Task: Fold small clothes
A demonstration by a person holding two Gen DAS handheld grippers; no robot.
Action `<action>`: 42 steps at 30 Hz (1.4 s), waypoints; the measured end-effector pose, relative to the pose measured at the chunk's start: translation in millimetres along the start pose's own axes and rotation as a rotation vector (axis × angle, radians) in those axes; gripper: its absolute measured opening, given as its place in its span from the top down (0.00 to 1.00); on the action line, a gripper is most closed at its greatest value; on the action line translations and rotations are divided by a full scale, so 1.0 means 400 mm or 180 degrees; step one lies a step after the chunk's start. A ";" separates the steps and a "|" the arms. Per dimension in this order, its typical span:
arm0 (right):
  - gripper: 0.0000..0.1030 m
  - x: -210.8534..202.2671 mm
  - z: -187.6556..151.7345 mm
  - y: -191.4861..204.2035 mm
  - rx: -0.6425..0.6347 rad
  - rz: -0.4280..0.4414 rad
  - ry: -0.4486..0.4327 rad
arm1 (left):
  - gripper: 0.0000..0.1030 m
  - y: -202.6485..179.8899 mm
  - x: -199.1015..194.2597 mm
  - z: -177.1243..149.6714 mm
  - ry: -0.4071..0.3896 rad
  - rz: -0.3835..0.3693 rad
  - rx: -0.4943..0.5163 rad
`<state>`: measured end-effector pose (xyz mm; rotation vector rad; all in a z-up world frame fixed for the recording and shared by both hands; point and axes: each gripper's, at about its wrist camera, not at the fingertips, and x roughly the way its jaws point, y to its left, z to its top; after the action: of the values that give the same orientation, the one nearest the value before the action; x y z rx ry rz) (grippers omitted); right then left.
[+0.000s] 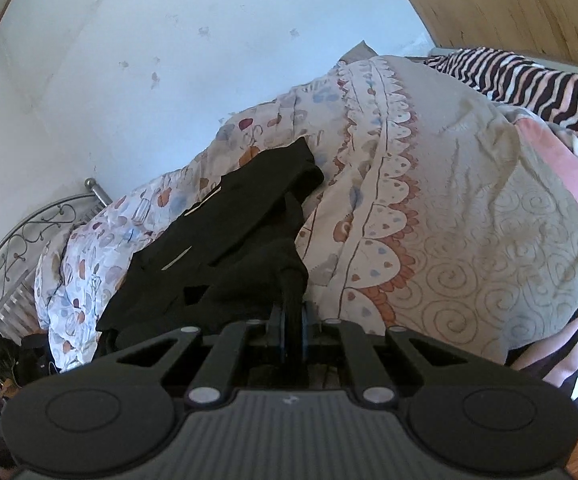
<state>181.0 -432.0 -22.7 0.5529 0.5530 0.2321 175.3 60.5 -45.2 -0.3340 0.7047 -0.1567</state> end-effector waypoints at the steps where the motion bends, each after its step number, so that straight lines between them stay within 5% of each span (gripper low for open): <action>1: 0.92 -0.004 0.000 0.006 -0.0036 0.0007 0.0004 | 0.89 0.001 -0.007 0.003 -0.0022 -0.0010 -0.0029; 7: 0.92 -0.066 -0.006 0.069 -0.0272 0.0222 0.0140 | 0.92 -0.001 -0.121 0.067 -0.0157 -0.0215 -0.0060; 11: 0.92 -0.087 -0.060 0.112 -0.0392 0.0344 0.0411 | 0.92 0.002 -0.200 0.112 -0.0134 0.0208 0.0254; 14: 0.92 -0.081 -0.116 0.145 -0.0615 0.0228 0.0592 | 0.92 0.036 -0.211 0.108 -0.0009 0.0457 0.0321; 21: 0.90 -0.088 -0.158 0.178 -0.0947 -0.0072 0.0606 | 0.91 0.093 -0.148 0.044 0.0278 0.0603 0.0207; 24: 0.78 -0.095 -0.169 0.204 -0.1286 -0.0192 0.0608 | 0.88 0.098 -0.152 0.035 0.0258 0.0570 0.0143; 26: 0.64 -0.099 -0.177 0.222 -0.1500 -0.0223 0.0616 | 0.82 0.101 -0.152 0.034 0.0266 0.0559 0.0115; 27: 0.60 -0.104 -0.182 0.232 -0.1608 -0.0228 0.0600 | 0.72 0.103 -0.153 0.031 0.0281 0.0567 0.0106; 29: 0.35 -0.114 -0.194 0.254 -0.1876 -0.0283 0.0529 | 0.56 0.103 -0.157 0.030 0.0299 0.0593 0.0096; 31: 0.22 -0.126 -0.209 0.275 -0.2153 -0.0312 0.0468 | 0.27 0.101 -0.161 0.032 0.0287 0.0649 0.0130; 34: 0.07 -0.138 -0.234 0.307 -0.2569 -0.0373 0.0433 | 0.10 0.096 -0.178 0.035 0.0181 0.0796 0.0186; 37: 0.02 -0.131 -0.262 0.330 -0.3002 -0.0464 0.0498 | 0.01 0.090 -0.193 0.036 0.0085 0.0918 0.0234; 42: 0.01 -0.097 -0.332 0.341 -0.3828 -0.0896 0.0614 | 0.01 0.083 -0.201 0.033 0.0084 0.0972 0.0269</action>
<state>66.7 -274.7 -24.8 -0.7160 0.5674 0.3040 124.4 115.0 1.3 -0.1408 0.7643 0.0990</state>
